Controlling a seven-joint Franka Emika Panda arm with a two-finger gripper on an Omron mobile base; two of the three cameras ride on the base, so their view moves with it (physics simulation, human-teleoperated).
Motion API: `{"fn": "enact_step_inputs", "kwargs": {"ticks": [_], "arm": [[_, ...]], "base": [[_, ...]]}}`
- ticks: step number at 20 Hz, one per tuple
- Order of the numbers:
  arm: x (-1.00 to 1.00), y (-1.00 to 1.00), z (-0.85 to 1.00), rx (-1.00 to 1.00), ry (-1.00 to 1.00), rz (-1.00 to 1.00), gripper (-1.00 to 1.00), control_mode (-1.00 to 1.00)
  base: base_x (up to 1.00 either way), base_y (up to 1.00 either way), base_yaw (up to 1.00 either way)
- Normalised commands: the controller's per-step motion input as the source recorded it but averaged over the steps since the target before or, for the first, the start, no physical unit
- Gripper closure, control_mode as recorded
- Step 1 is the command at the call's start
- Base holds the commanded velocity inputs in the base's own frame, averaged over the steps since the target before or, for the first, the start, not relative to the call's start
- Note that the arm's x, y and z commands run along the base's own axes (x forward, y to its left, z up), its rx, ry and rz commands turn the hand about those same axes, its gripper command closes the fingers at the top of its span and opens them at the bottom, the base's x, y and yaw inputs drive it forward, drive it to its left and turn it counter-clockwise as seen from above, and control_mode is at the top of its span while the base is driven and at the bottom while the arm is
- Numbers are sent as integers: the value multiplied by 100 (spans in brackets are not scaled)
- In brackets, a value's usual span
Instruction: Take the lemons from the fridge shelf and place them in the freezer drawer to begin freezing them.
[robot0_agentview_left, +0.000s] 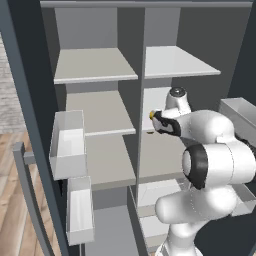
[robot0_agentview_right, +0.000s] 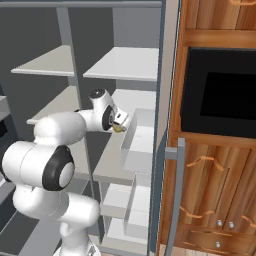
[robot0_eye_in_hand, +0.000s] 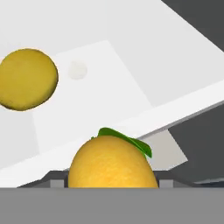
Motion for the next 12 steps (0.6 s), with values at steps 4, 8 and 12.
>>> {"fn": "enact_step_inputs", "kwargs": {"ticks": [4, 8, 12], "arm": [[-99, 1, 7, 10, 0, 0, 100, -100], [-100, 1, 7, 10, 0, 0, 100, -100], [-94, 2, 11, 8, 0, 0, 100, -100]], "base": [[0, 0, 0], [0, 0, 0], [0, 0, 0]]}}
